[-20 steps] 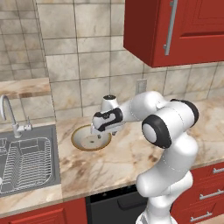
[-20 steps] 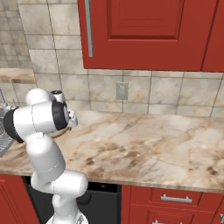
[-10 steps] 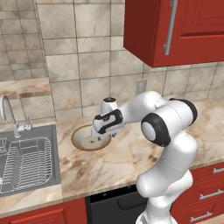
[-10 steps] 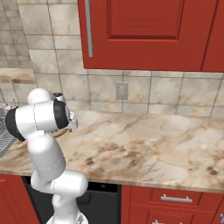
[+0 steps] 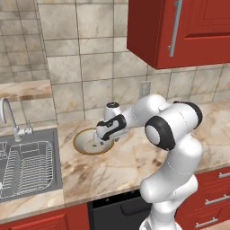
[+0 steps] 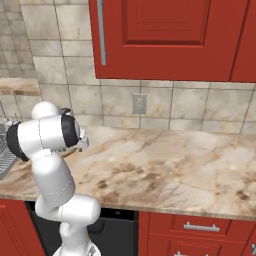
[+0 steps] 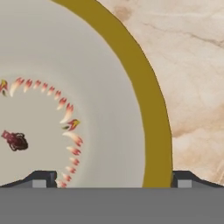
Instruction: Clear the mugs and bowl far away from the sink.
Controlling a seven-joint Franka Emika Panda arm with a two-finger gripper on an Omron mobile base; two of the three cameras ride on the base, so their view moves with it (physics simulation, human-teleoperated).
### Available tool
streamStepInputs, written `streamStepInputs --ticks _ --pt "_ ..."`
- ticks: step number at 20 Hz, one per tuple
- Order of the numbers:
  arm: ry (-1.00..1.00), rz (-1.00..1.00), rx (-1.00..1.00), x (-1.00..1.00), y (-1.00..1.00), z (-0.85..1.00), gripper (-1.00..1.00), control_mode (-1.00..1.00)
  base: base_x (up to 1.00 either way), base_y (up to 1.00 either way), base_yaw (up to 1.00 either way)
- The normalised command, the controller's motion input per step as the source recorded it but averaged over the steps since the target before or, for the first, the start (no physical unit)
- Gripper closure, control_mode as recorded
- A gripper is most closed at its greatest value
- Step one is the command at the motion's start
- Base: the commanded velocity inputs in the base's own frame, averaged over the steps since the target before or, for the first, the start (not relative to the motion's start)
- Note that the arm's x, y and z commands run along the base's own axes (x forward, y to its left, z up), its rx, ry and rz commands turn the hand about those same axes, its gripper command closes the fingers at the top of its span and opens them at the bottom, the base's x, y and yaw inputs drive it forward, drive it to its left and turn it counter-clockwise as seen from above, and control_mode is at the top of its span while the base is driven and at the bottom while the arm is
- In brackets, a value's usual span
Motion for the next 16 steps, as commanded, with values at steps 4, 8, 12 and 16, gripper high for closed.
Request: streamStepInputs --ticks 4,8,12,16 --pt "-0.04 0.00 0.09 0.00 0.01 -0.16 1.00 -1.00 0.00 0.00 0.00" --pt "0.00 0.00 0.00 0.00 0.00 0.00 1.00 -1.00 0.00 0.00 0.00" --pt "0.00 0.00 0.00 0.00 0.00 0.00 1.00 -1.00 0.00 0.00 0.00" --pt "-0.08 0.00 0.00 -0.10 0.03 0.41 1.00 -1.00 0.00 0.00 0.00"
